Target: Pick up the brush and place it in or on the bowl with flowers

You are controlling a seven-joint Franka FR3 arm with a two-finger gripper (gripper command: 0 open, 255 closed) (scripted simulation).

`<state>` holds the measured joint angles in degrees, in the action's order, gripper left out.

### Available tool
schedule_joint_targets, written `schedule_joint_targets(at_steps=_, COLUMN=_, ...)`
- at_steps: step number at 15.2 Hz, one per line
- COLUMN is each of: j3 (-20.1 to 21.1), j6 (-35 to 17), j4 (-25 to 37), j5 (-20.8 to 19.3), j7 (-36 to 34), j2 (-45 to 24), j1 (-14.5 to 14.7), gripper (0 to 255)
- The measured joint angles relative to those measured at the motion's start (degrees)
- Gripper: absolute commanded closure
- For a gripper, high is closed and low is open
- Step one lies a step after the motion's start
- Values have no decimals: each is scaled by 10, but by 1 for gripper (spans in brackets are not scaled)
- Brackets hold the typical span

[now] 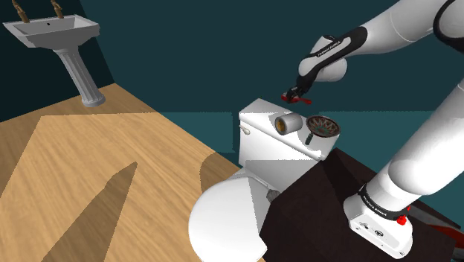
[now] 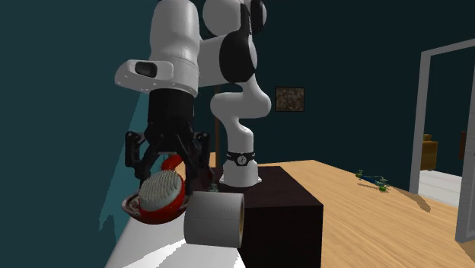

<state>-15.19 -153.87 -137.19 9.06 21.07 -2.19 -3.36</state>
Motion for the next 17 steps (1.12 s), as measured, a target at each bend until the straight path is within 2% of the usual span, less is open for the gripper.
schedule_joint_targets(at_steps=7, j3=-38, j6=-23, j4=-132, j5=-26, j7=62, j2=110, j1=-42, gripper=255)
schedule_joint_targets(at_steps=11, j3=-65, j6=-14, j4=-196, j5=-62, j7=95, j2=182, j1=-83, gripper=255)
schedule_joint_targets(at_steps=14, j3=-80, j6=-37, j4=-216, j5=-56, j7=118, j2=178, j1=-83, gripper=255)
schedule_joint_targets(at_steps=17, j3=-93, j6=-66, j4=-223, j5=-33, j7=138, j2=155, j1=-67, gripper=255)
